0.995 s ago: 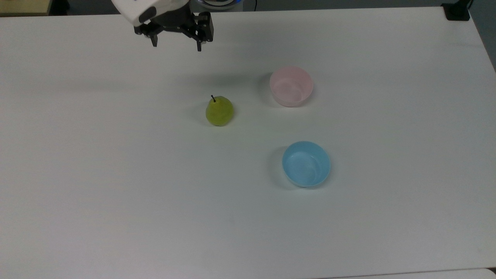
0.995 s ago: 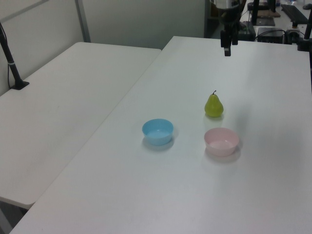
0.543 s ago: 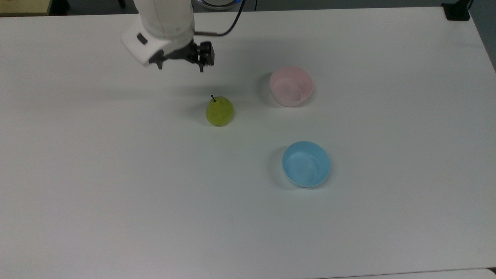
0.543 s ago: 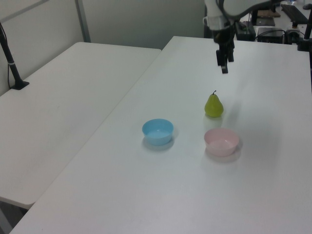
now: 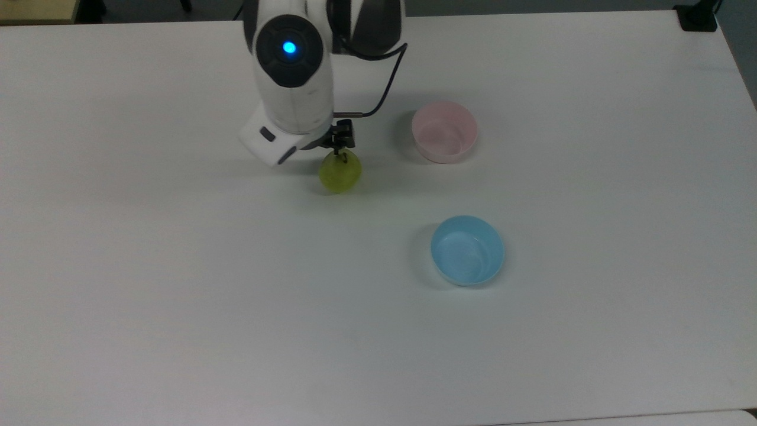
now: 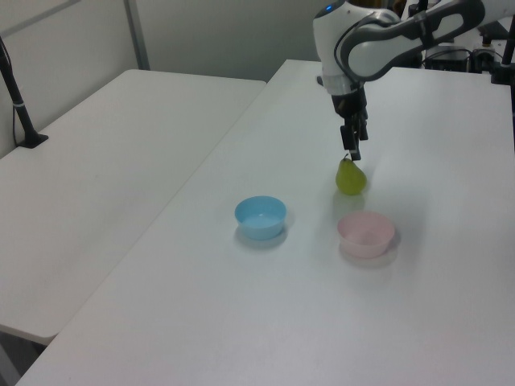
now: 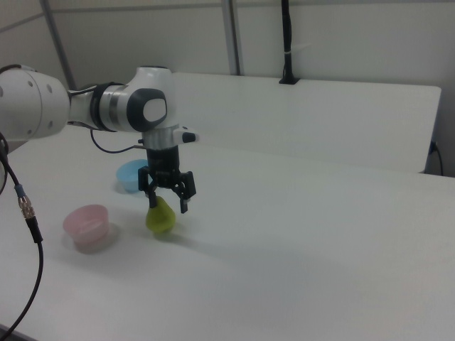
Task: Place the pear in the bowl
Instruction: 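Lower the gripper around the green pear and close on it, then lift the pear and carry it over the pink bowl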
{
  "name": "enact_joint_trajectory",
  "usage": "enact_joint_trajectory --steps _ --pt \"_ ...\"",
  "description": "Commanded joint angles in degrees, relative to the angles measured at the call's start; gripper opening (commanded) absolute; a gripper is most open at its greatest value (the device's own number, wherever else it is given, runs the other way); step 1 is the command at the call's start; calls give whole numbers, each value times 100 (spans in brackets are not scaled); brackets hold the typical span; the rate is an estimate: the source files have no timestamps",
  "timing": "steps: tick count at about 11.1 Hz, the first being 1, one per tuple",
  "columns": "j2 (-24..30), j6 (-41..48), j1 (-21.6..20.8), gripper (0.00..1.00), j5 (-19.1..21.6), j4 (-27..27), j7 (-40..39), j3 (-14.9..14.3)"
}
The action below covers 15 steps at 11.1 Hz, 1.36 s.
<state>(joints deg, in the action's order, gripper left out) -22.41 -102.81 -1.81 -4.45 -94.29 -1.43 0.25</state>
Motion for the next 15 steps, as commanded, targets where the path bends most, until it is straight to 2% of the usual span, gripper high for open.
enact_joint_trajectory --steps 1,8,13,14,15 --pt "43 -107 -249 100 76 -107 -24 -34" --pt "8 -125 -417 100 68 -273 -42 -34" --pt "-378 -642 -567 100 -11 -248 203 -43" --pt "-379 -861 -558 92 -20 -248 221 -43" --pt "-379 -976 -558 79 -20 -248 265 -51"
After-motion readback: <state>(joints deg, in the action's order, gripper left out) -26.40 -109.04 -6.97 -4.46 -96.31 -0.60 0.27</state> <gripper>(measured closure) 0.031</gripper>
